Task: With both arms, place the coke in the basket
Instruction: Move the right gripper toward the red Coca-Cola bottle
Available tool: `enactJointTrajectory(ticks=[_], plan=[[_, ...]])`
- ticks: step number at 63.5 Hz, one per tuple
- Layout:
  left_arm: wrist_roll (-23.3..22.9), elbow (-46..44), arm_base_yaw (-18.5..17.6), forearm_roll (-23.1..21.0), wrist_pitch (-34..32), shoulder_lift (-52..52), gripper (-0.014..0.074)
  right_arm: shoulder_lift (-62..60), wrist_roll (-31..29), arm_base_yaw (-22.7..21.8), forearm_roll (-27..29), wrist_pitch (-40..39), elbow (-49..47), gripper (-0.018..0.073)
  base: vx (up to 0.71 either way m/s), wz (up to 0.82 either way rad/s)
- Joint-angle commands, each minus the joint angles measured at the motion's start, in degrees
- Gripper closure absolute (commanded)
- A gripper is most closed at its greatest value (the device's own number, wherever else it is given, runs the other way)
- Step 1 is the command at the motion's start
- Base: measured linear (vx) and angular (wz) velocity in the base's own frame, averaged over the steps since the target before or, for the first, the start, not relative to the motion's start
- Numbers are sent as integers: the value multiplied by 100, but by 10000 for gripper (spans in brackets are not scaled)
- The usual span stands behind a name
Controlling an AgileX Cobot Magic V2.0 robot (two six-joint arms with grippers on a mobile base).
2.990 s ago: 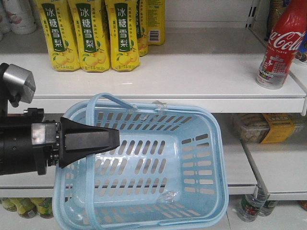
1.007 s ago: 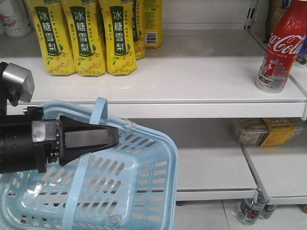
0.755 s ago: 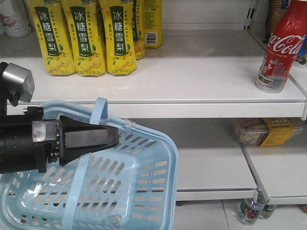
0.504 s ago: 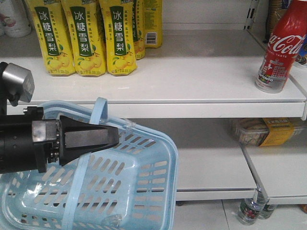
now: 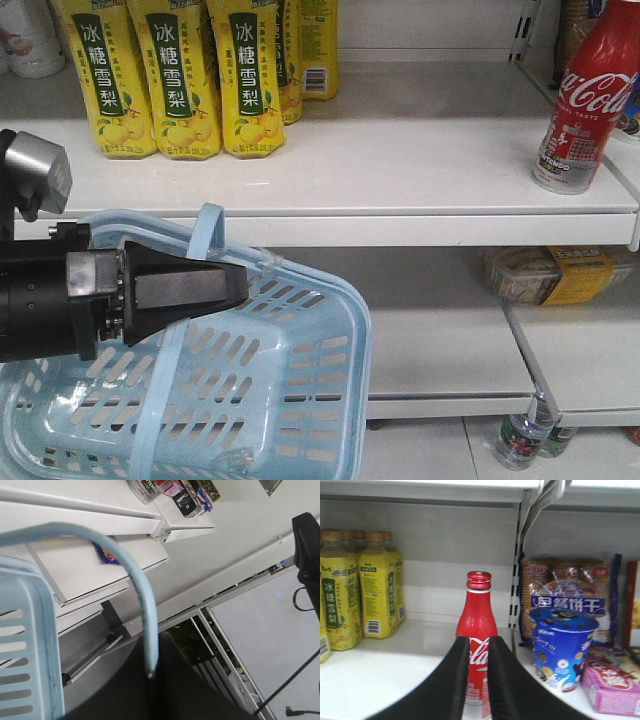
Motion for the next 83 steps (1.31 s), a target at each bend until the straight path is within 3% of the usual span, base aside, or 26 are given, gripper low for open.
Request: enactJointTrajectory(ticks=[1, 16, 23, 33, 41, 83], plan=[[45, -128, -19, -481, 69, -126, 603, 174, -87, -17, 293, -494, -167, 368, 0, 0], [45, -128, -19, -481, 69, -126, 603, 583, -224, -17, 286, -829, -167, -44, 0, 0], [45, -128, -19, -481, 69, -126, 603, 859, -370, -17, 153, -1015, -172, -171, 0, 0], [45, -128, -19, -481, 69, -126, 603, 1324, -798, -12, 340, -955, -172, -161, 0, 0], [45, -128, -19, -481, 69, -126, 603, 1525, -1046, -12, 485, -1463, -172, -144, 0, 0], [45, -128, -19, -481, 69, -126, 603, 3133, -1009, -12, 1038, -1031, -1688, -98, 0, 0]])
